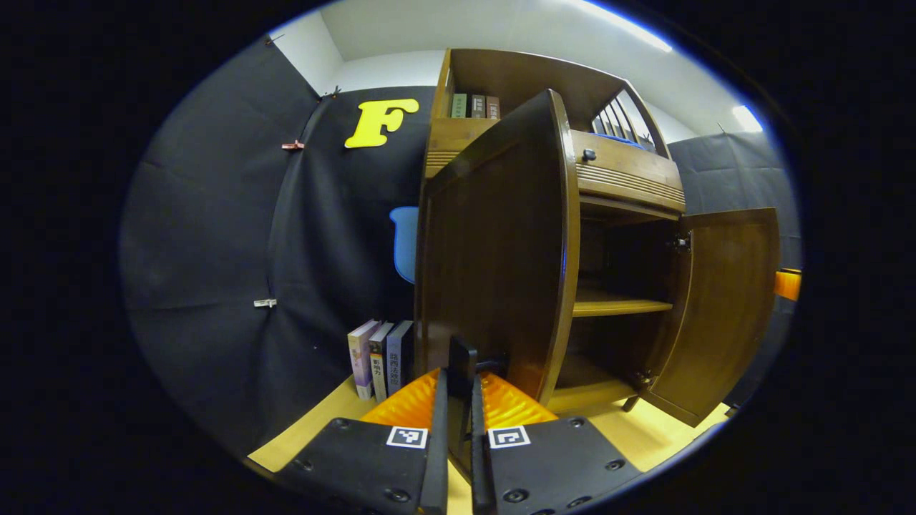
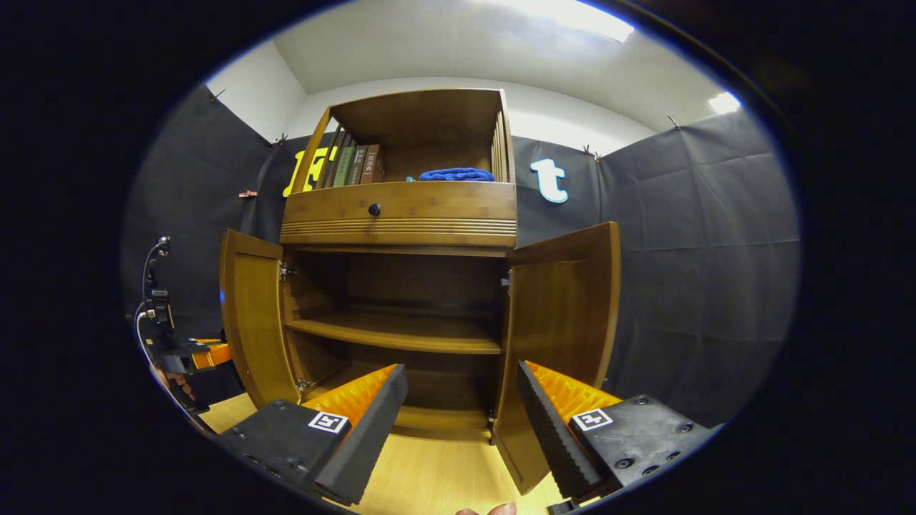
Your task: Open the right door of the double-door shoe cabinet with the right hand, and open the left door with the left hand.
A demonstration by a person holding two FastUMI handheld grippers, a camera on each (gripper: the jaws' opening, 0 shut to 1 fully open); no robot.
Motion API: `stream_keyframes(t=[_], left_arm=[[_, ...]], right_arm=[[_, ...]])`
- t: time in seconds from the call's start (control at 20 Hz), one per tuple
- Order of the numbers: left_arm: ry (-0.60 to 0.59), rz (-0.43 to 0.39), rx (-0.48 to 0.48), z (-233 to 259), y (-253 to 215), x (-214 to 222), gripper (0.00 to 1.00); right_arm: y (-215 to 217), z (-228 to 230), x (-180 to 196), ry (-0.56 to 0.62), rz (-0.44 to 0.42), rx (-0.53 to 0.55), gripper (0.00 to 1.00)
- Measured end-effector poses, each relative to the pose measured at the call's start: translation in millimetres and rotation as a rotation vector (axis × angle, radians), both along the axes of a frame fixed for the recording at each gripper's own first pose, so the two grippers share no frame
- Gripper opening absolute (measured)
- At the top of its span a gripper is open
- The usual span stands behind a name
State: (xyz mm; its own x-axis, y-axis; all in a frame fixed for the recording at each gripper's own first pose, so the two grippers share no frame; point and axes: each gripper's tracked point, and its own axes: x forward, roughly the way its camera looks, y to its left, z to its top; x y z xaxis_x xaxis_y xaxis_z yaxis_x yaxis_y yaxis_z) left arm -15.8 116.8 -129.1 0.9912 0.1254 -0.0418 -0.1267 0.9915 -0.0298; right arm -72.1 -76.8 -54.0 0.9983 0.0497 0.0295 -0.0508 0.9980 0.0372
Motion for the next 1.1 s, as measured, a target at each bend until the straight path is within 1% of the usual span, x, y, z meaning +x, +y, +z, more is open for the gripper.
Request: stream_keyframes(t=[0.25,0.45,0.6,0.65,0.7,0.8,0.85,1.1], left_arm=[[-0.001,-0.037,0.017,3,24,-9,0.14],[-0.004,-0.019,0.042,5,49,-17,0.13],[-0.006,0.006,0.038,6,69,-24,0.13],[-0.008,-0.001,0.029,7,71,-27,0.10],[-0.012,-0.007,0.022,8,73,-29,0.10],[-0.008,-0.015,0.031,6,78,-32,0.10],[-0.005,-0.015,0.035,4,78,-34,0.13],[-0.021,0.020,0.023,10,78,-46,0.14]], right_arm=[[22,1,3,0.000,0.023,0.000,0.98],[43,0,5,-0.001,0.049,-0.006,0.98],[58,-4,10,0.009,0.063,-0.008,0.98],[63,-6,11,0.016,0.067,-0.005,0.96],[68,-7,13,0.022,0.071,0.001,0.98],[77,-5,13,0.022,0.083,0.008,0.98],[81,-6,14,0.024,0.089,0.007,0.98],[87,0,14,0.027,0.093,0.008,0.98]])
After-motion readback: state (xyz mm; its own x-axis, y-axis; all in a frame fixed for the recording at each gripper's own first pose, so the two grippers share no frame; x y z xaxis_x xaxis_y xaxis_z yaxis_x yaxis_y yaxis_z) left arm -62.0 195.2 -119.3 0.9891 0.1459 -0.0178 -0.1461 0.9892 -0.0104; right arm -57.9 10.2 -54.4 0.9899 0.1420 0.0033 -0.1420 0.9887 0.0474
